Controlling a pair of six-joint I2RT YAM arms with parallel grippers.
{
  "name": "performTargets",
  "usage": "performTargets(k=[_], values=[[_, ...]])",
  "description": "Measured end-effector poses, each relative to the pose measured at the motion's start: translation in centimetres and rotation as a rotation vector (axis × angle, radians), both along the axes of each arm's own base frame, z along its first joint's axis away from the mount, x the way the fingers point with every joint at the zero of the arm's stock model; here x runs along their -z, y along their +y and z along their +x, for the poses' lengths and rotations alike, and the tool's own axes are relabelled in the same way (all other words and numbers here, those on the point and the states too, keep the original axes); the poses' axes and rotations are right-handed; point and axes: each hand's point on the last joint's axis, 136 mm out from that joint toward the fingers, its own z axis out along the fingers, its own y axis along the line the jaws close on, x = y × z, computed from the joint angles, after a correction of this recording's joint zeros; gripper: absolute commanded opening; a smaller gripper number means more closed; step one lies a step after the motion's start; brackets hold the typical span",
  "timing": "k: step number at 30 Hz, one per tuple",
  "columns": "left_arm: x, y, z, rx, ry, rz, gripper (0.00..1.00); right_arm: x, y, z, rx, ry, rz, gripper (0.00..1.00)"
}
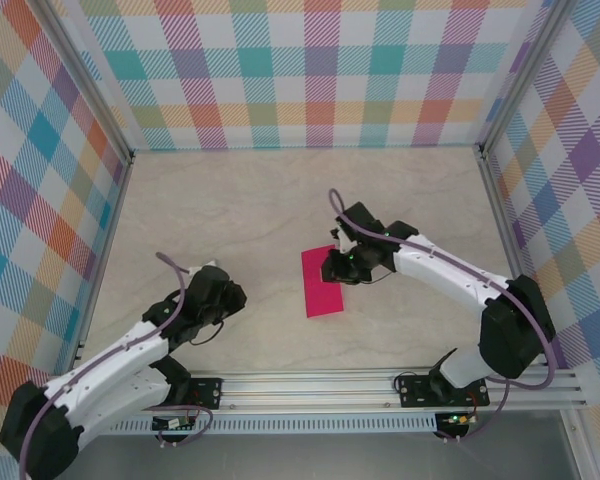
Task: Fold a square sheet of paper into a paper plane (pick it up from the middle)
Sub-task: Turn over the paper at the center of the table, then third fold the triangle at the center of the table.
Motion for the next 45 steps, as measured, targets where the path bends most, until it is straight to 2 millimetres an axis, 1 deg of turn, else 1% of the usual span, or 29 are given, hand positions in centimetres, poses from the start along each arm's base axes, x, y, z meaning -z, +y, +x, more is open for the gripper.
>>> performTargets(k=[1,3,5,9,12,16,18,20,23,28,30,32,34,38,42,45], values=[[0.0,-0.9,0.5,0.024,0.013,-0.006,0.14,0.7,-0.2,0.0,0.008,0.023,0.020,0.16],[-0.2,-3.2,2.0,0.072,0.033,-0.032,0.15,2.2,0.5,-0.7,-0.006,0.083,0.069,0.14],[-0.6,-5.6,3.7,0.119,0.045,-0.065,0.12,2.9,1.6,-1.1,-0.029,0.116,0.116,0.12],[-0.4,-10.3,7.8,0.181,0.060,-0.116,0.08,3.5,3.3,-0.8,-0.039,0.132,0.196,0.10],[0.6,-13.0,10.1,0.215,0.081,-0.153,0.04,4.6,3.6,-0.9,-0.018,0.147,0.232,0.09],[2.6,-15.6,12.2,0.246,0.119,-0.180,0.02,5.9,3.9,-1.0,0.002,0.175,0.254,0.09],[3.4,-16.1,12.8,0.248,0.131,-0.178,0.02,6.3,4.2,-0.9,0.004,0.187,0.267,0.09],[3.9,-16.3,13.2,0.245,0.141,-0.179,0.01,6.5,4.6,-0.7,0.001,0.191,0.285,0.09],[4.8,-16.3,14.0,0.233,0.153,-0.184,0.00,7.4,4.9,-0.6,0.001,0.213,0.289,0.09],[6.8,-15.9,14.1,0.213,0.191,-0.174,0.00,8.9,4.8,-0.9,0.009,0.251,0.266,0.08],[6.7,-15.9,14.3,0.213,0.185,-0.181,0.00,9.3,4.7,-1.0,0.009,0.262,0.261,0.07],[6.7,-15.8,14.6,0.211,0.180,-0.187,0.00,9.8,4.5,-1.4,0.011,0.272,0.253,0.07],[6.7,-15.8,14.8,0.214,0.178,-0.202,0.00,10.5,4.0,-2.2,0.013,0.292,0.239,0.07],[6.8,-15.8,14.8,0.223,0.174,-0.228,0.00,10.6,3.9,-2.3,-0.009,0.280,0.245,0.07],[6.7,-15.9,14.7,0.232,0.171,-0.245,0.00,10.4,3.9,-2.6,-0.025,0.272,0.241,0.11],[6.6,-16.0,14.7,0.244,0.173,-0.250,0.00,10.0,3.2,-3.5,-0.028,0.284,0.210,0.18]])
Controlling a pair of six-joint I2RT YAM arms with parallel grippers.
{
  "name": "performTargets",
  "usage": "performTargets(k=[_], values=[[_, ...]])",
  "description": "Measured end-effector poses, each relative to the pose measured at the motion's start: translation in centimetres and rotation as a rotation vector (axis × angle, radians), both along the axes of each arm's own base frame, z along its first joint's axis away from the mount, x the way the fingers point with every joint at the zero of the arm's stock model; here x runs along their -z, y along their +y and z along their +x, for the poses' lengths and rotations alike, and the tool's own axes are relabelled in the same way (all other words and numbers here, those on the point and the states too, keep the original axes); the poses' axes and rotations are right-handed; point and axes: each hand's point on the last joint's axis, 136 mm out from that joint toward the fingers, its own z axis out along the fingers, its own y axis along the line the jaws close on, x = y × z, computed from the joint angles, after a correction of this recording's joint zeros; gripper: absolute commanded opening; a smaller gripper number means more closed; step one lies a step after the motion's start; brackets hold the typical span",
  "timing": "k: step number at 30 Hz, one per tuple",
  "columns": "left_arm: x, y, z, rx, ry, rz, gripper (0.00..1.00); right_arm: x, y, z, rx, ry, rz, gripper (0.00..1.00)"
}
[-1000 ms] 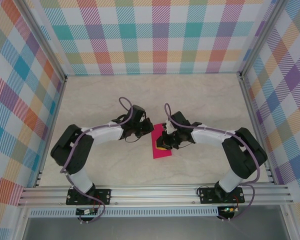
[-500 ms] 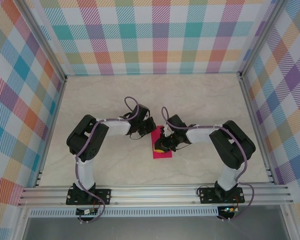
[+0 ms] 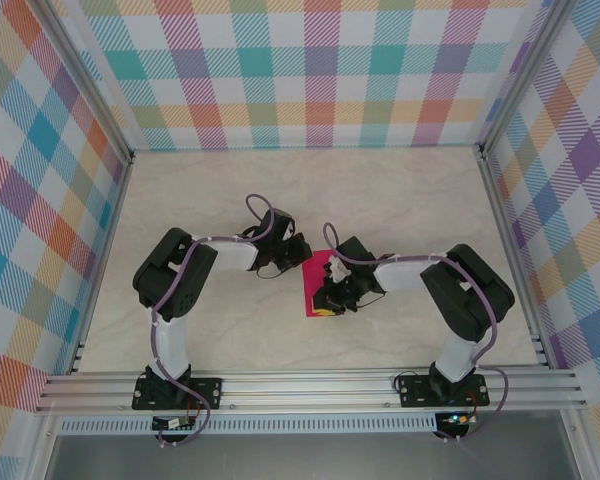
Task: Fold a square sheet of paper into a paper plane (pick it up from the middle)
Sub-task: Third fold the triangle at the center of the table.
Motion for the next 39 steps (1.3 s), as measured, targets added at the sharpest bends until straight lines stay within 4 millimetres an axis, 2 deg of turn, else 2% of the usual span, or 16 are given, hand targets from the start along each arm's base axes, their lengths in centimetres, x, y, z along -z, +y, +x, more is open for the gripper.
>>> performTargets(k=[4,7,12,14,16,18,24,29,31,34,39], values=[[-0.1,-0.1,-0.4,0.036,0.005,0.006,0.05,-2.0,-1.2,0.2,0.015,-0.054,-0.028,0.26],[-1.0,0.1,-0.9,0.067,-0.005,0.038,0.09,-3.3,-2.8,2.1,0.072,-0.106,-0.049,0.31],[-6.1,0.3,-1.2,0.104,-0.106,0.062,0.12,-3.0,-6.1,4.8,0.169,-0.125,-0.111,0.36],[-8.0,0.2,-1.4,0.113,-0.147,0.056,0.12,-2.7,-6.7,5.1,0.181,-0.123,-0.125,0.37],[-8.9,0.0,-1.8,0.130,-0.172,0.052,0.12,-2.2,-7.0,5.2,0.182,-0.113,-0.130,0.37],[-8.8,-0.3,-2.1,0.142,-0.172,0.054,0.11,-1.6,-6.9,5.0,0.175,-0.093,-0.134,0.37],[-5.9,-0.7,-3.0,0.165,-0.117,0.094,0.10,-0.8,-6.3,4.4,0.147,-0.042,-0.105,0.36],[-4.5,-0.2,-3.8,0.161,-0.101,0.125,0.12,-1.2,-5.3,4.6,0.123,-0.029,-0.048,0.30],[-4.0,0.2,-4.7,0.163,-0.098,0.149,0.14,-1.5,-4.9,5.1,0.114,-0.034,-0.033,0.28],[-4.3,0.9,-6.5,0.172,-0.127,0.179,0.21,-1.8,-4.3,5.9,0.106,-0.044,-0.018,0.28],[-6.6,1.8,-9.7,0.198,-0.241,0.212,0.39,-2.2,-4.1,6.1,0.091,-0.055,-0.007,0.33]])
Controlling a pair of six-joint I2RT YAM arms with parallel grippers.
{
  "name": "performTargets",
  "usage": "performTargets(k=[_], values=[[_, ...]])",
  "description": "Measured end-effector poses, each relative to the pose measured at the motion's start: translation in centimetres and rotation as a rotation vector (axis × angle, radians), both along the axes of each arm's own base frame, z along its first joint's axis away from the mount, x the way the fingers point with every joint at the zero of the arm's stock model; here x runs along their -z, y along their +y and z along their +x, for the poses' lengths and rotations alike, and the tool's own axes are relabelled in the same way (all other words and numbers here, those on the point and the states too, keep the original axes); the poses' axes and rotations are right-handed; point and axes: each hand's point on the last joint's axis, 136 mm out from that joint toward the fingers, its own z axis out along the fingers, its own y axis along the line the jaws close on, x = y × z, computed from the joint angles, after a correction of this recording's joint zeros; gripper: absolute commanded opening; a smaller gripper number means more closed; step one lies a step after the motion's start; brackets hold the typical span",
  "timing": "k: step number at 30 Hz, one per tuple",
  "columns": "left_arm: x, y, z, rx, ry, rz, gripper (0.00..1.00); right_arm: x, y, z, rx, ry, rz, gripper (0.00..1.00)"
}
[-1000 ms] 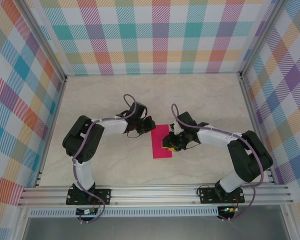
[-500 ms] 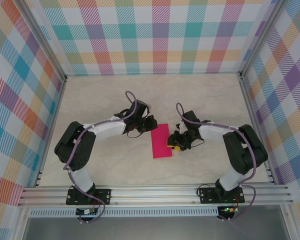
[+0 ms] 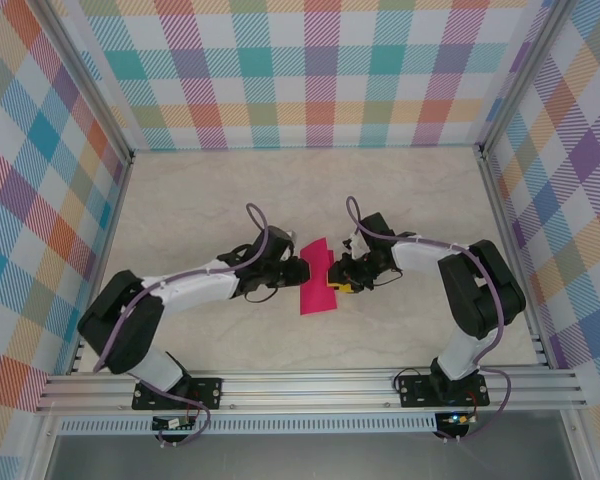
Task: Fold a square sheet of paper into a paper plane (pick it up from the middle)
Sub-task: Third fold the triangle at the center of the table.
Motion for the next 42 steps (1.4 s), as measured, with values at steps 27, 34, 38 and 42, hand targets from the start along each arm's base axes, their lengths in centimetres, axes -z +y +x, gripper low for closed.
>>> performTargets(k=[27,34,38,42], values=[[-1.1,-3.6,-8.4,0.282,-0.379,0.376,0.69,-1.6,0.6,0.4,-0.044,0.002,0.018,0.19],[0.5,-6.0,-10.0,0.387,-0.476,0.590,0.73,-1.5,0.7,0.2,-0.045,0.014,0.022,0.20],[1.7,-6.7,-10.1,0.411,-0.517,0.703,0.73,-1.6,0.7,0.2,-0.045,0.018,0.027,0.21],[2.6,-6.2,-9.3,0.390,-0.549,0.802,0.70,-1.6,0.7,0.2,-0.044,0.020,0.027,0.22]])
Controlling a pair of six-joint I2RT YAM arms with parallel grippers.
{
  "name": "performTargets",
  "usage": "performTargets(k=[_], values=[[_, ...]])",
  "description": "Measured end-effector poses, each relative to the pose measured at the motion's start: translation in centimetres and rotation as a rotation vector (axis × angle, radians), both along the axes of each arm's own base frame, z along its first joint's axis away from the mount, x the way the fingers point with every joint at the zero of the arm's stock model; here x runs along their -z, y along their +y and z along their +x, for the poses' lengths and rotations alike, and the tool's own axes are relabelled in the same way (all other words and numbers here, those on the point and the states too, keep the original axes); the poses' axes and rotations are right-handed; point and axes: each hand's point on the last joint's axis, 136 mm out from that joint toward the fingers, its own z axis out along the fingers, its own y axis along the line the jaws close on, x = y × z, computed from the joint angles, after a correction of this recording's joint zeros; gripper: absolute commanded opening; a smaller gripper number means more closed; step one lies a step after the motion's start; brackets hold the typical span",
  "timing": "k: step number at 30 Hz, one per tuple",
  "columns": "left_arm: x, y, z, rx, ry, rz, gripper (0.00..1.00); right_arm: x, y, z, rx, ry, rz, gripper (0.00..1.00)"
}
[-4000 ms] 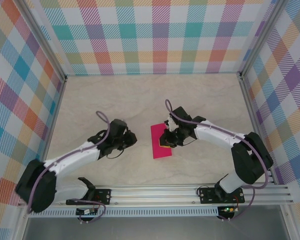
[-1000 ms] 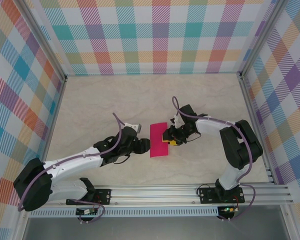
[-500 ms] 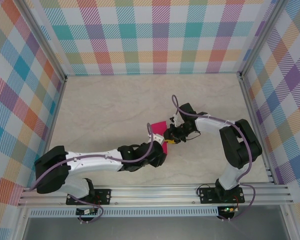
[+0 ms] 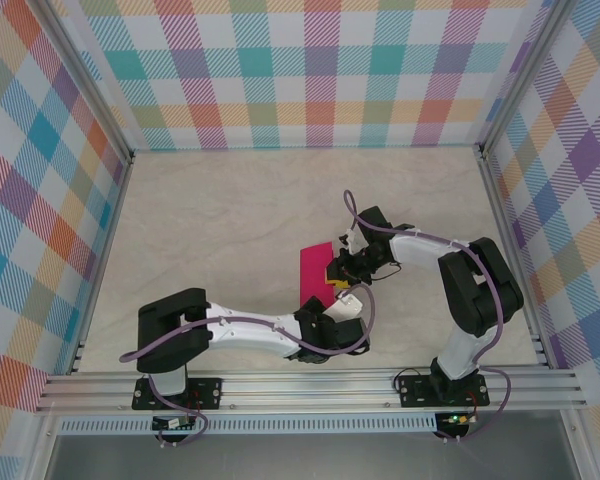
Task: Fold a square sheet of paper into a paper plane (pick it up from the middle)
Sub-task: Third fold the triangle at the center of the table.
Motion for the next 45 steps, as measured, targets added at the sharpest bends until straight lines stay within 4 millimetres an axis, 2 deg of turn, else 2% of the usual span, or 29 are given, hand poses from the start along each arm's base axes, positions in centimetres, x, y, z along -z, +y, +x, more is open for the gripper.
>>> performTargets(k=[4,7,12,17,22,26,27,31,37,40,42,45], values=[[0.5,0.5,0.5,-0.014,-0.036,0.044,0.55,0.0,0.0,0.0,0.000,0.000,0.000,0.22],[0.5,0.6,0.7,-0.021,-0.046,0.048,0.38,0.0,0.0,0.0,0.001,0.000,0.000,0.23],[0.3,0.7,1.1,-0.033,-0.056,0.042,0.16,0.0,-0.2,0.1,0.005,0.003,-0.002,0.24],[0.1,1.1,1.3,-0.036,-0.044,0.021,0.00,0.1,-0.4,0.2,0.011,0.006,-0.004,0.24],[-0.1,1.8,1.5,-0.048,-0.022,-0.006,0.00,0.1,-0.6,0.3,0.017,0.008,-0.005,0.20],[-0.5,1.9,1.1,-0.037,0.006,-0.052,0.23,0.0,-0.6,0.3,0.016,0.009,0.001,0.14],[-0.7,1.8,1.0,-0.032,0.011,-0.063,0.32,0.0,-0.5,0.3,0.015,0.011,0.004,0.13],[-0.7,1.4,0.6,-0.008,0.039,-0.087,0.53,-0.2,-0.4,0.2,0.011,0.016,0.015,0.11],[0.0,0.8,0.7,-0.001,0.047,-0.061,0.57,-0.3,-0.4,0.1,0.010,0.019,0.022,0.10],[0.4,0.6,1.1,-0.014,0.025,-0.032,0.56,-0.3,-0.4,0.2,0.011,0.021,0.025,0.10],[0.5,0.7,1.4,-0.028,0.009,-0.015,0.49,-0.3,-0.4,0.2,0.012,0.021,0.025,0.10],[0.4,1.0,1.7,-0.047,-0.012,-0.008,0.30,-0.4,-0.4,0.2,0.011,0.021,0.027,0.11]])
